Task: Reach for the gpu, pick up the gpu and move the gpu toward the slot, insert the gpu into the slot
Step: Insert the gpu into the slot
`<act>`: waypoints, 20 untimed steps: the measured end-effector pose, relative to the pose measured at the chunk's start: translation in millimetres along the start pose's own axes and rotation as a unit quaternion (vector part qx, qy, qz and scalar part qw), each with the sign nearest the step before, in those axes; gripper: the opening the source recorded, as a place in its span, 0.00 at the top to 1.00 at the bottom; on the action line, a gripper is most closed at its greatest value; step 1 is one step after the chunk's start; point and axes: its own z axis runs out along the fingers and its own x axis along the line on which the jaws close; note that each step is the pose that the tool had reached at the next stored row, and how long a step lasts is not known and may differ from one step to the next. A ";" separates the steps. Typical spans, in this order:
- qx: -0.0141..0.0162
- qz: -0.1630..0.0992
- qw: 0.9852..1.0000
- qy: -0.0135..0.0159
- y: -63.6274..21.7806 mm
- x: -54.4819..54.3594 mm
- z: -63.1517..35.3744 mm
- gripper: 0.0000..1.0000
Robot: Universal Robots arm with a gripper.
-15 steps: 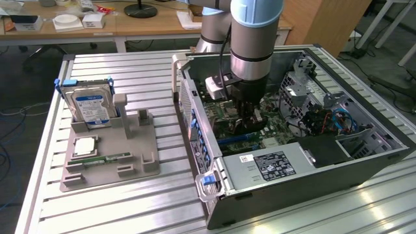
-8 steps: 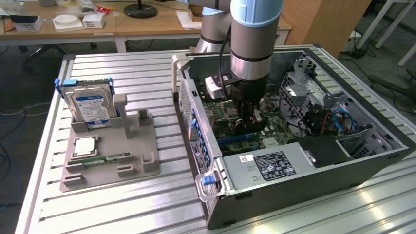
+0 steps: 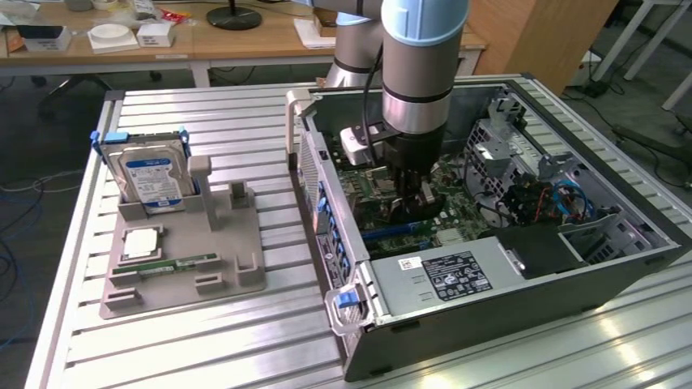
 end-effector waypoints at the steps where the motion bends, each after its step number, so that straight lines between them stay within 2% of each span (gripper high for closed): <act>1: 0.000 0.001 1.000 0.000 0.1 0.1 0.1 0.73; 8: 0.002 0.003 1.000 0.000 2.3 0.7 -0.1 0.73; 14: 0.005 0.003 1.000 0.001 8.8 0.8 -1.2 0.73; 20: 0.005 0.003 1.000 0.001 8.9 0.8 -1.2 0.73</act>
